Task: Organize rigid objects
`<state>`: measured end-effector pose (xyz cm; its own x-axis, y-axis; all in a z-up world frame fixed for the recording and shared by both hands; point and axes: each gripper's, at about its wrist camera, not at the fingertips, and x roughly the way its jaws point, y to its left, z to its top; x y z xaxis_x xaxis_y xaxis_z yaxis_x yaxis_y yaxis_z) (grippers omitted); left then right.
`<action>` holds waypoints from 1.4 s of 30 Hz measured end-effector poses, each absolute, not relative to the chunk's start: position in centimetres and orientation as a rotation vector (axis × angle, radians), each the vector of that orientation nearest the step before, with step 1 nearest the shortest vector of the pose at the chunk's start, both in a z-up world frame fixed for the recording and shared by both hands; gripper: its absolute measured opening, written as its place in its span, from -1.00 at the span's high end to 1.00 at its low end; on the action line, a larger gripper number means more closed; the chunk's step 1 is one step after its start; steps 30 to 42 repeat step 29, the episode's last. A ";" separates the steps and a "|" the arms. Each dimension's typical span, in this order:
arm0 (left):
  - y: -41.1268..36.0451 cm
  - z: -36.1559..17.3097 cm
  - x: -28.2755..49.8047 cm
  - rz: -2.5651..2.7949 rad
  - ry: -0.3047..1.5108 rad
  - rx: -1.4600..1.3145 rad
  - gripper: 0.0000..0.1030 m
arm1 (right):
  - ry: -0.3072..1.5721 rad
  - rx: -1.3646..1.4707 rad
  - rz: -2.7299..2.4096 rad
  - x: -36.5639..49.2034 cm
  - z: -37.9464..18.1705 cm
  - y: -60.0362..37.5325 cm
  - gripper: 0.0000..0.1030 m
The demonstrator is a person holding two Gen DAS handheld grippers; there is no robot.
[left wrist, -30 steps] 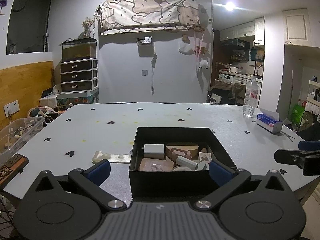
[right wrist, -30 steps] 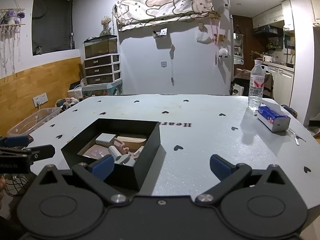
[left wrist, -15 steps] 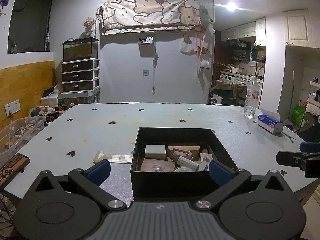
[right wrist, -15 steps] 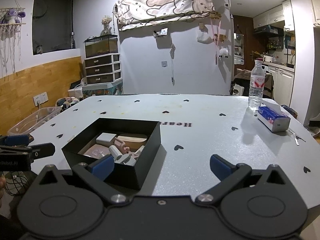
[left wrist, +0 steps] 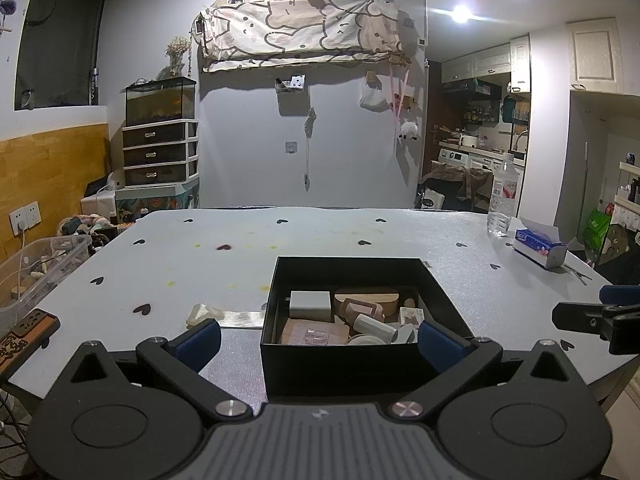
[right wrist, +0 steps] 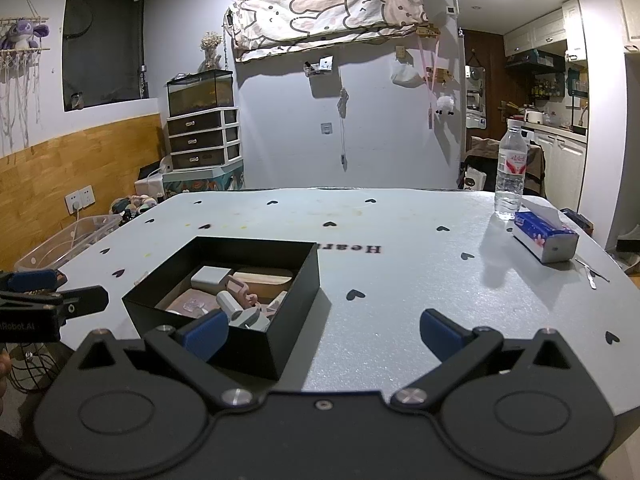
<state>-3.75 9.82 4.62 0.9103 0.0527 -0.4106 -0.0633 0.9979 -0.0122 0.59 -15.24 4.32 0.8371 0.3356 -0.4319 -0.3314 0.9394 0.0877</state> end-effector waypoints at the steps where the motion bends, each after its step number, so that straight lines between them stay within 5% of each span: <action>1: 9.8 4.6 -3.8 0.060 0.423 -0.025 -1.00 | 0.459 0.009 0.353 0.6 4.3 -15.2 -1.00; 42: 10.0 4.8 -3.7 0.064 0.423 -0.028 -1.00 | 0.462 0.012 0.351 0.5 4.3 -15.4 -1.00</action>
